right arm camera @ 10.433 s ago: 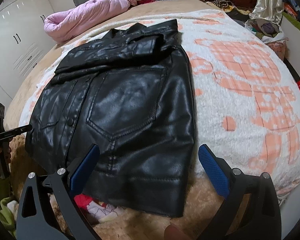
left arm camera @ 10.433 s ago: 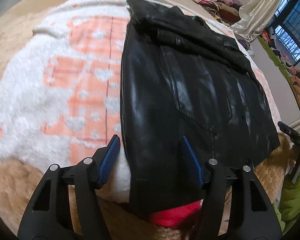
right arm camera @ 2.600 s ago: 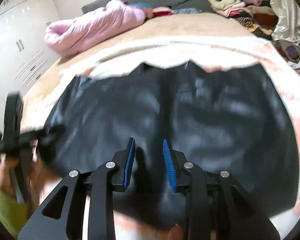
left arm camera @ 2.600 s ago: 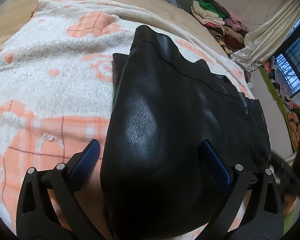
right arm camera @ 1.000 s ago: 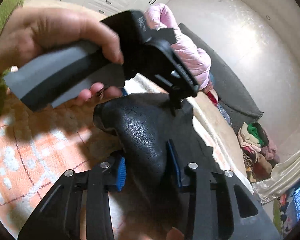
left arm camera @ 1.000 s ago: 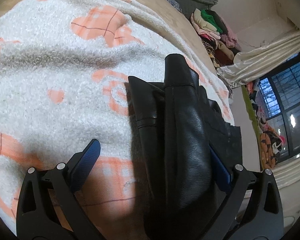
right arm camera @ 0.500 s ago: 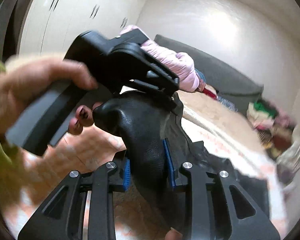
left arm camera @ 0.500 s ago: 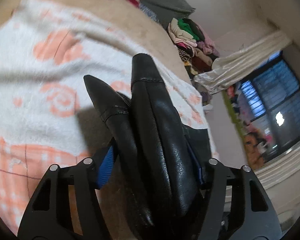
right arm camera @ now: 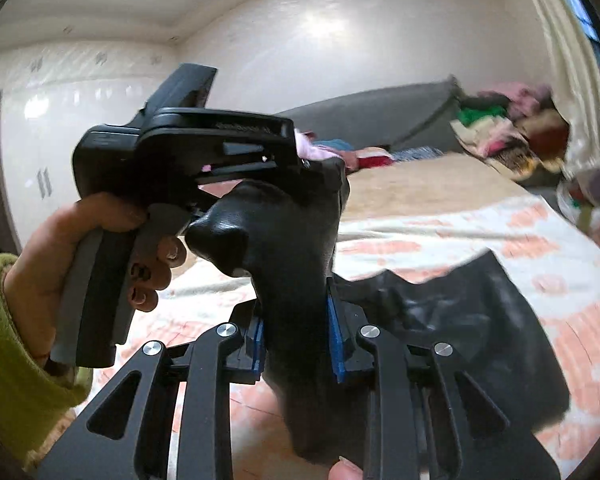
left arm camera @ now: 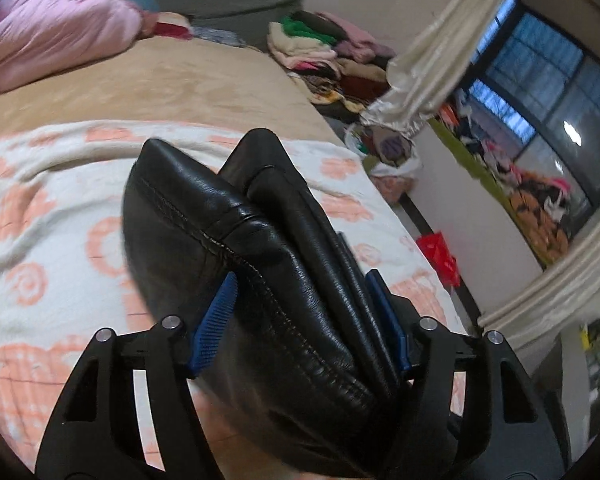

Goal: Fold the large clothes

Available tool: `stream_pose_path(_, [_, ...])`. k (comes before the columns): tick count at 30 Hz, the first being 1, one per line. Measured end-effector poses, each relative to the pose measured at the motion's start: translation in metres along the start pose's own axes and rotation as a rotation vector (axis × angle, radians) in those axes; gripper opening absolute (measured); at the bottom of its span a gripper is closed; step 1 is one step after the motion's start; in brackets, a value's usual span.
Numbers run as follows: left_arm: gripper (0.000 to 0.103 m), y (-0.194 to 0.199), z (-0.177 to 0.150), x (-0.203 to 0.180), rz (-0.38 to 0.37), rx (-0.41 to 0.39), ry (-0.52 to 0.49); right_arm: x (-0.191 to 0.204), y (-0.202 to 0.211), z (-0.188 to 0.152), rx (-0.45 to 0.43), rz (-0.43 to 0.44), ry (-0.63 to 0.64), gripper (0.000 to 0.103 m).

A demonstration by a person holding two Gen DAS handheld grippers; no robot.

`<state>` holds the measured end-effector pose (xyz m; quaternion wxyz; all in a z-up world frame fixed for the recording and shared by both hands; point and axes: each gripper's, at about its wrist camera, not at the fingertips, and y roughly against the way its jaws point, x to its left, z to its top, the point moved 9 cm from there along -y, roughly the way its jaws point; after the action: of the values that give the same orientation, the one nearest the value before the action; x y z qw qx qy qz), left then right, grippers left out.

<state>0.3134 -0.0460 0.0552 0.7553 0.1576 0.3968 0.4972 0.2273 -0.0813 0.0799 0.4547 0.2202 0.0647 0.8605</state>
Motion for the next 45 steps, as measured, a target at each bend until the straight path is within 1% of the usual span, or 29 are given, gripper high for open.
stream_pose_path(2, [0.064,-0.013,0.001,-0.020,-0.008,0.013,-0.022,-0.022,0.010,-0.001,0.001,-0.015,-0.050,0.023])
stream_pose_path(3, [0.066,-0.020,0.002,-0.030,-0.029,0.021,-0.022,-0.030,0.015,-0.003,0.000,-0.024,-0.069,0.023])
stream_pose_path(5, [0.066,-0.026,0.004,-0.045,-0.073,0.029,-0.007,-0.054,0.025,-0.005,0.005,-0.044,-0.131,0.023])
stream_pose_path(7, [0.068,-0.027,0.004,-0.049,-0.079,0.020,-0.006,-0.080,0.031,-0.010,0.020,-0.060,-0.198,0.023])
stream_pose_path(9, [0.073,-0.030,-0.002,-0.046,-0.054,0.019,-0.016,-0.104,0.040,-0.021,0.038,-0.098,-0.242,0.023])
stream_pose_path(11, [0.074,-0.034,-0.016,-0.034,-0.016,0.034,-0.012,-0.128,0.044,-0.035,0.086,-0.127,-0.310,0.023])
stream_pose_path(13, [0.074,-0.048,-0.040,-0.017,0.041,0.085,0.000,-0.150,0.044,-0.053,0.154,-0.106,-0.440,0.023])
stream_pose_path(14, [0.074,-0.055,-0.051,-0.008,0.065,0.111,0.012,-0.159,0.044,-0.063,0.183,-0.079,-0.524,0.025])
stream_pose_path(15, [0.074,-0.065,-0.066,0.002,0.079,0.146,0.029,-0.162,0.043,-0.071,0.202,-0.057,-0.572,0.026])
stream_pose_path(16, [0.074,-0.071,-0.075,0.008,0.081,0.167,0.036,-0.164,0.042,-0.077,0.230,-0.037,-0.615,0.030])
stream_pose_path(18, [0.075,-0.082,-0.094,0.018,0.109,0.205,0.030,-0.167,0.040,-0.083,0.274,-0.007,-0.677,0.066])
stream_pose_path(19, [0.076,-0.085,-0.100,0.020,0.113,0.209,0.026,-0.169,0.040,-0.084,0.296,-0.018,-0.675,0.092])
stream_pose_path(20, [0.076,-0.086,-0.102,0.022,0.113,0.208,0.029,-0.169,0.043,-0.082,0.298,-0.053,-0.649,0.092])
stream_pose_path(23, [0.076,-0.086,-0.104,0.026,0.122,0.203,0.028,-0.176,0.057,-0.054,0.210,-0.160,-0.576,0.093])
stream_pose_path(25, [0.076,-0.085,-0.104,0.026,0.116,0.206,0.027,-0.181,0.052,-0.037,0.187,-0.166,-0.543,0.093])
stream_pose_path(26, [0.076,-0.086,-0.104,0.026,0.116,0.206,0.022,-0.180,0.043,-0.032,0.215,-0.158,-0.515,0.093])
stream_pose_path(27, [0.076,-0.086,-0.105,0.020,0.119,0.205,0.020,-0.182,0.030,-0.032,0.268,-0.160,-0.482,0.092])
stream_pose_path(28, [0.076,-0.086,-0.106,0.018,0.124,0.204,0.016,-0.183,0.020,-0.033,0.309,-0.203,-0.435,0.069])
stream_pose_path(29, [0.077,-0.087,-0.106,0.016,0.124,0.203,0.012,-0.183,0.013,-0.034,0.325,-0.225,-0.395,0.031])
stream_pose_path(30, [0.079,-0.088,-0.105,0.012,0.123,0.204,0.006,-0.182,0.007,-0.032,0.335,-0.236,-0.354,0.026])
stream_pose_path(31, [0.079,-0.087,-0.105,0.011,0.125,0.207,0.003,-0.180,0.007,-0.028,0.323,-0.215,-0.345,0.022])
stream_pose_path(34, [0.082,-0.080,-0.105,0.007,0.109,0.190,-0.009,-0.189,0.025,-0.029,0.250,-0.107,-0.452,0.019])
stream_pose_path(35, [0.084,-0.079,-0.106,0.007,0.119,0.188,-0.018,-0.196,0.028,-0.033,0.245,-0.107,-0.478,0.019])
stream_pose_path(37, [0.086,-0.082,-0.111,0.008,0.125,0.197,-0.024,-0.217,0.026,-0.052,0.283,-0.134,-0.544,0.019])
stream_pose_path(38, [0.086,-0.085,-0.115,0.008,0.117,0.209,-0.017,-0.228,0.023,-0.071,0.315,-0.124,-0.608,0.019])
stream_pose_path(40, [0.087,-0.093,-0.124,0.008,0.107,0.235,-0.002,-0.239,0.017,-0.091,0.345,-0.085,-0.681,0.019])
stream_pose_path(41, [0.092,-0.097,-0.128,0.008,0.105,0.241,0.002,-0.241,0.017,-0.095,0.349,-0.081,-0.694,0.020])
stream_pose_path(42, [0.094,-0.100,-0.130,0.007,0.100,0.238,0.014,-0.240,0.017,-0.095,0.350,-0.083,-0.682,0.020])
stream_pose_path(45, [0.094,-0.106,-0.134,0.003,0.086,0.240,0.035,-0.233,0.015,-0.095,0.361,-0.139,-0.584,0.025])
